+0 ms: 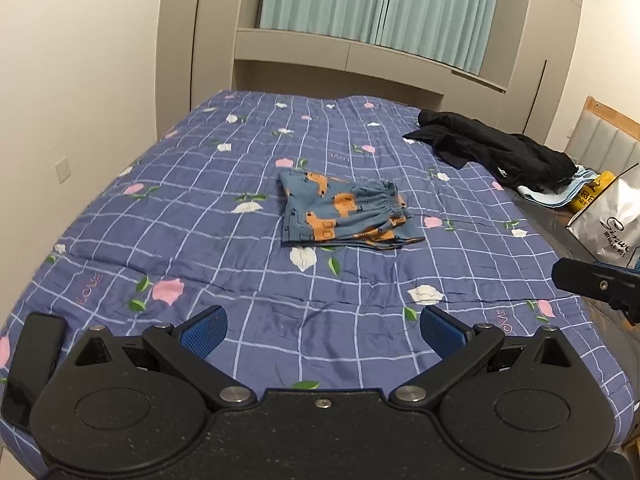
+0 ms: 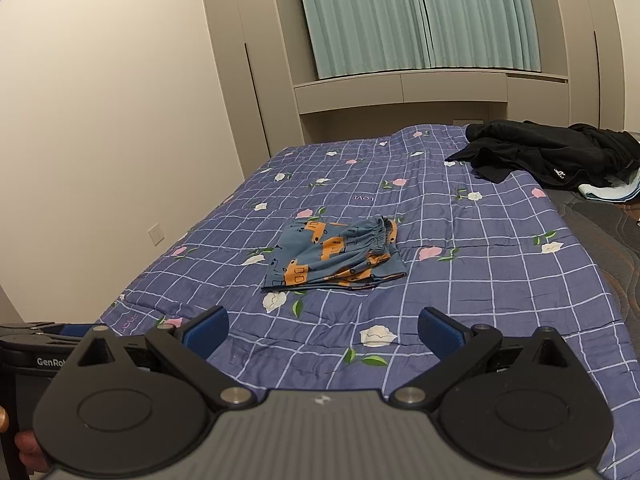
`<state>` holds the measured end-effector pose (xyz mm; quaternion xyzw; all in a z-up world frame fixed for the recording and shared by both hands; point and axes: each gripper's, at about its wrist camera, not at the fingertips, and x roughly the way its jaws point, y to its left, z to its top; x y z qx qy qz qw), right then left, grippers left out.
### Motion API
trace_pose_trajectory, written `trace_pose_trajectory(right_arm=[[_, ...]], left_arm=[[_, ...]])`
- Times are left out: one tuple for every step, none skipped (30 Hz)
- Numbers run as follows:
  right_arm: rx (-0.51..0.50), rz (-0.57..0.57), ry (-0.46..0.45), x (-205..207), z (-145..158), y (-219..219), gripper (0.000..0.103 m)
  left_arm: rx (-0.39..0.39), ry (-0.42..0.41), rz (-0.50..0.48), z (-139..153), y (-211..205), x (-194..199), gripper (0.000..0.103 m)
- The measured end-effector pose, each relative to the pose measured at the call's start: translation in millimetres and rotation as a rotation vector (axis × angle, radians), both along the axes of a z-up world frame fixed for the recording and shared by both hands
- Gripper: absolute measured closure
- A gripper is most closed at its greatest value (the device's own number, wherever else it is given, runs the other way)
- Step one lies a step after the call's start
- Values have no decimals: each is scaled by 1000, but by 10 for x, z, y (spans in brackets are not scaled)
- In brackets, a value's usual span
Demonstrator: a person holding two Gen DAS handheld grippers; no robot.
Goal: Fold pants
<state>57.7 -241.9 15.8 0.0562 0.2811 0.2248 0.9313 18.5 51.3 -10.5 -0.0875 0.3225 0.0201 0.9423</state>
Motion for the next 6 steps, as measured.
trace_pose_trajectory(right_arm=[[0,0,0,1,0,0,0],[-1,1,0,1,-1,0,0],[-2,0,0,1,-1,0,0],[-1,1,0,-2,-3,0,0],[-1,1,1,-2,-3,0,0],[-2,1,1,-1,-2,1,0]], left_arm=[[-1,-9,-2,6,-4,-12,1],[3,-17,-4,12,-9,-20,1],[11,-21,-5,17,-20,-23,1],[11,-20,-5,21,-23,-22,1],[1,-19,-7,22,-20,-18,1],[-8,-20,-4,22,-13,-14,1]])
